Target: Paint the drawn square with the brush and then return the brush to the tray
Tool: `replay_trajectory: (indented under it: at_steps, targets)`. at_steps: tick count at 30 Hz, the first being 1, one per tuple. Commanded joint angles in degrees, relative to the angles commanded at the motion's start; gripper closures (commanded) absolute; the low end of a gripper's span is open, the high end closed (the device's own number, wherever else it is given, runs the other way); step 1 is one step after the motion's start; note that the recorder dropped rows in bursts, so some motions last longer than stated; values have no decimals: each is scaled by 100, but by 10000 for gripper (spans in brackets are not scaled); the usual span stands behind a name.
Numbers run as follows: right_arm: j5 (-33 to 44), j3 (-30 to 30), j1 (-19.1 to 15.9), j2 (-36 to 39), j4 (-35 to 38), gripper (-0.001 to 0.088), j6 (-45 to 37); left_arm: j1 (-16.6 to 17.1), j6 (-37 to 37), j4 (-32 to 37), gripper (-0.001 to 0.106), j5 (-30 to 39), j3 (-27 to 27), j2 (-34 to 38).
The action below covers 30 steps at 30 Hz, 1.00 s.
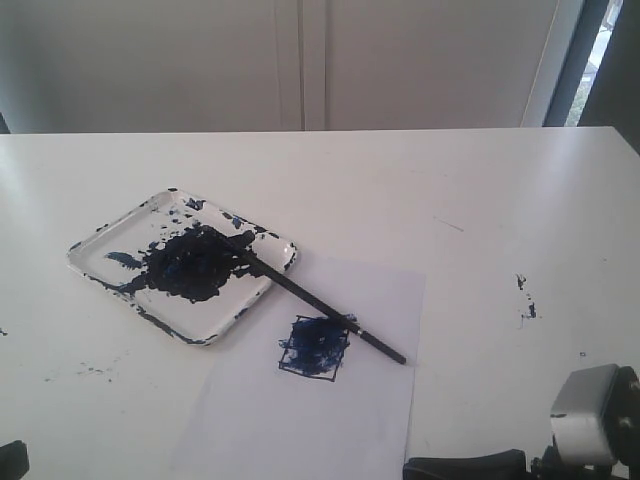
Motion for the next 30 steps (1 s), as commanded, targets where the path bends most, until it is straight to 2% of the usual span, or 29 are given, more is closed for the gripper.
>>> replay_trajectory:
  at_steps: [8,18,26,30]
  targets:
    - [374,0,14,-627,-26,868,-33,10,0,0,304,-11,0,0]
    - [1842,0,14,-2244,-26,868,-33,10,0,0,304,-11,0,0]
    - [3404,0,14,-3508,-26,868,-64,10,0,0,304,-11,0,0]
    - [3639,0,14,-4177,-26,868,-667,10,0,0,304,-11,0,0]
